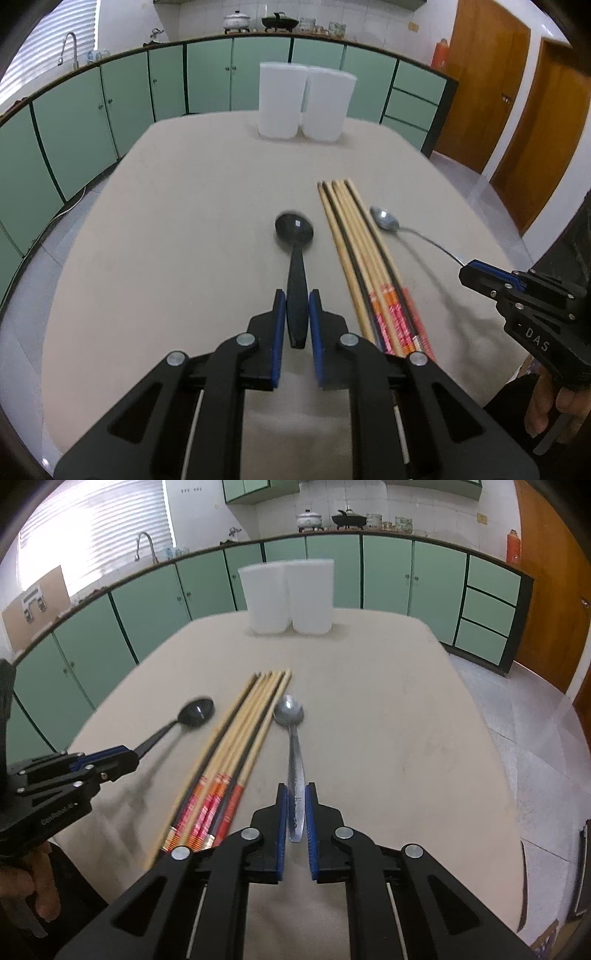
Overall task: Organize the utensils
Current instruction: 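Grasp the black spoon handle with the left tool while the right tool grasps the metal spoon, then lift and carry both spoons toward the white utensil holder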
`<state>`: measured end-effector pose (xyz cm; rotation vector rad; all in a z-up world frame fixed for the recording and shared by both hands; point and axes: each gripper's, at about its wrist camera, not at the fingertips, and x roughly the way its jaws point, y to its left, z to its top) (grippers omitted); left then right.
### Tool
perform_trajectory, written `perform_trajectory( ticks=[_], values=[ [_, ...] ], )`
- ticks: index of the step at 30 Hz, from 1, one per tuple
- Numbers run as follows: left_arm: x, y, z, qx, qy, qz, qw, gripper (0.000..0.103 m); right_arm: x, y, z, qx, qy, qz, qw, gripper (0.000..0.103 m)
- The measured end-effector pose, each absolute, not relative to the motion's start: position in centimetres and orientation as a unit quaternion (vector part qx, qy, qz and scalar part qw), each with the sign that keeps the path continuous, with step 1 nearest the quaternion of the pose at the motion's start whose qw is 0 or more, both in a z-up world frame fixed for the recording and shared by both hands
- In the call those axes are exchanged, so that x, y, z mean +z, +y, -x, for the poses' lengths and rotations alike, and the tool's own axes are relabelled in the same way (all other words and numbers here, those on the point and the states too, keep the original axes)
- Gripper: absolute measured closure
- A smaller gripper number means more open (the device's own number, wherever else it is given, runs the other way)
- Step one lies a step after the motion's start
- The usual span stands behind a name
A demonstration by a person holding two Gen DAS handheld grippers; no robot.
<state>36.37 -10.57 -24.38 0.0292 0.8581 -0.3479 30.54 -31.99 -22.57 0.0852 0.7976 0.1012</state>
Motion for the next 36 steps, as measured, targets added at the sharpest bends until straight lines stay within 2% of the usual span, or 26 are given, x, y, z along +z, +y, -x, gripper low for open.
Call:
perform_trajectory(
  ticks=[9, 12, 14, 26, 27, 28, 29, 30, 31, 36],
  values=[
    [-19.1, -10.4, -37.8, -0.181, 0.396, -0.022, 0.9, 0.092, -17.4, -31.8, -32.5, 0.063, 0.379, -0.009, 0.923, 0.093],
    [-17.3, -10.4, -38.8, -0.191, 0.394, -0.028, 0.899, 0.099, -16.3, -31.9, -33.6, 0.068, 0.387, -0.001, 0.92, 0.093],
    [-16.4, -10.3, -39.4, -0.196, 0.396, -0.028, 0.897, 0.099, -15.6, -31.8, -34.3, 0.071, 0.392, 0.007, 0.917, 0.093],
    [-15.5, -8.7, -40.4, -0.209, 0.404, -0.007, 0.891, 0.101, -13.8, -31.6, -35.3, 0.074, 0.39, 0.036, 0.917, 0.094],
    [-15.6, -8.6, -40.0, -0.208, 0.404, -0.008, 0.891, 0.099, -13.8, -31.6, -35.2, 0.074, 0.39, 0.034, 0.917, 0.094],
    [-16.1, -8.2, -39.2, -0.203, 0.409, -0.01, 0.89, 0.091, -13.8, -31.7, -35.0, 0.074, 0.389, 0.031, 0.918, 0.094],
    [-16.6, -7.9, -38.5, -0.201, 0.412, -0.006, 0.889, 0.076, -13.8, -31.8, -35.0, 0.074, 0.389, 0.028, 0.918, 0.094],
    [-17.3, -7.4, -37.5, -0.197, 0.412, -0.001, 0.89, 0.042, -13.9, -32.0, -34.8, 0.075, 0.388, 0.025, 0.918, 0.094],
    [-18.2, -6.9, -36.2, -0.186, 0.405, -0.003, 0.895, 0.032, -14.0, -32.1, -34.6, 0.074, 0.387, 0.022, 0.919, 0.094],
    [-23.3, -5.9, -33.3, -0.171, 0.444, -0.006, 0.88, 0.034, -14.9, -32.3, -34.3, 0.075, 0.393, 0.006, 0.916, 0.094]
  ],
)
